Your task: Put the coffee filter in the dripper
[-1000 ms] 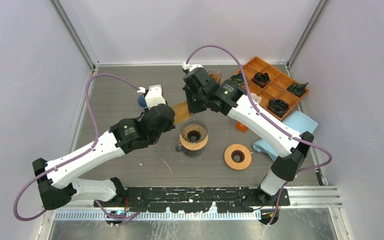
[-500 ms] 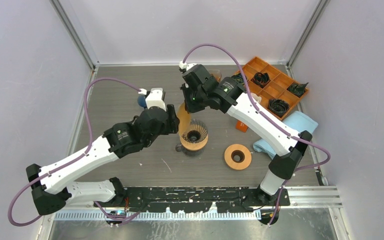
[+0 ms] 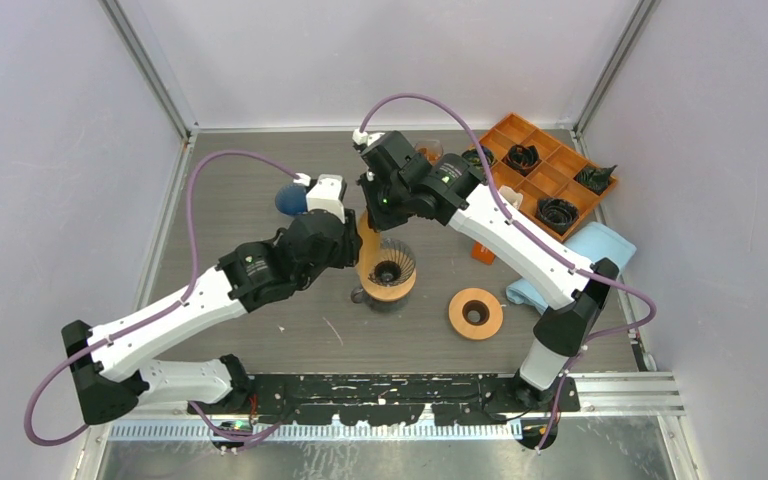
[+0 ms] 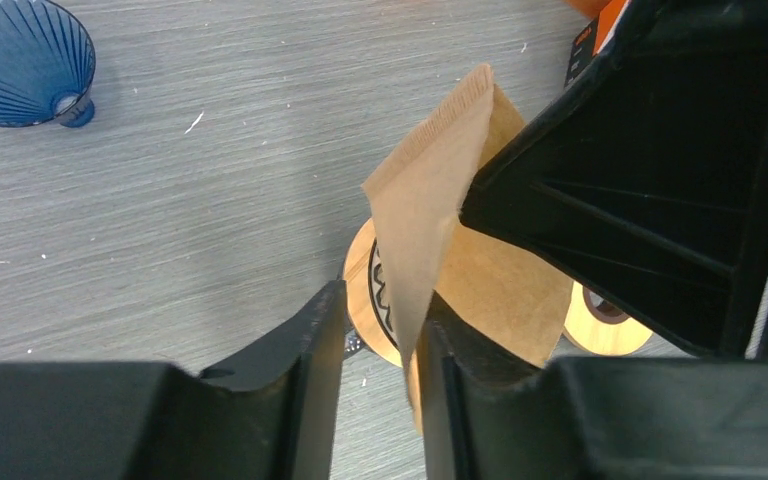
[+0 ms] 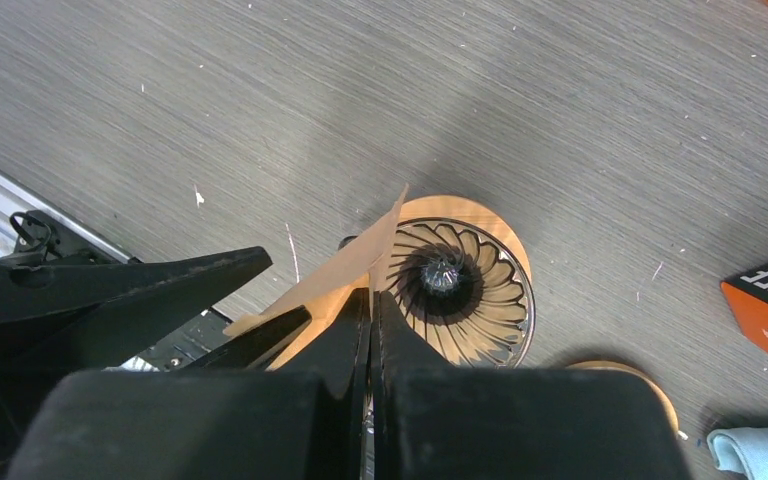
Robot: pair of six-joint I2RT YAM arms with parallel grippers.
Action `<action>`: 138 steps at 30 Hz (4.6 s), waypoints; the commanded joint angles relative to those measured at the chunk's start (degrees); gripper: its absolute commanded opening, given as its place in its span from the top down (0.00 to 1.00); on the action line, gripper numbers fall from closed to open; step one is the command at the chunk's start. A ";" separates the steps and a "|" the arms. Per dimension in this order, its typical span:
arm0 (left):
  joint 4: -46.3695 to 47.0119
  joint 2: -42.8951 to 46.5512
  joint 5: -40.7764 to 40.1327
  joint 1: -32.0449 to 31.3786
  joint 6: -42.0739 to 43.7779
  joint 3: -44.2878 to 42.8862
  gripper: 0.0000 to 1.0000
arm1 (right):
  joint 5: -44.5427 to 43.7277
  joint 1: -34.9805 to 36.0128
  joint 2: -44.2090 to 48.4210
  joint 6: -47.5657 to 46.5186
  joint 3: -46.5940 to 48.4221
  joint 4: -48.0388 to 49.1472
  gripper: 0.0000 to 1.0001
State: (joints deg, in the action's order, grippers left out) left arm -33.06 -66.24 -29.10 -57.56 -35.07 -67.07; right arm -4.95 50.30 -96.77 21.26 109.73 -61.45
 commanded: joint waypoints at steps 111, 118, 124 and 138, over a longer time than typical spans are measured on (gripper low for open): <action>-14.49 -14.88 17.85 6.46 -11.78 -12.06 0.84 | 1.41 -5.83 8.96 -4.82 -23.58 5.79 0.90; -15.08 -14.03 15.74 6.49 -11.26 -11.53 0.77 | 2.49 -5.79 8.15 -4.04 -24.27 7.68 0.90; -15.20 -13.29 14.36 6.50 -11.01 -10.56 0.69 | 2.94 -5.81 7.35 -3.60 -24.91 8.52 0.90; -15.02 -13.37 13.60 6.79 -10.11 -9.86 0.49 | 0.36 -5.83 9.54 -3.76 -22.82 7.42 0.73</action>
State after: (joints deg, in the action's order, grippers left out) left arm -49.63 -81.73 -14.22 -51.22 -46.02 -76.99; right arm -2.87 44.77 -89.78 17.78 84.82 -54.87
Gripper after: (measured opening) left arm 0.502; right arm 0.233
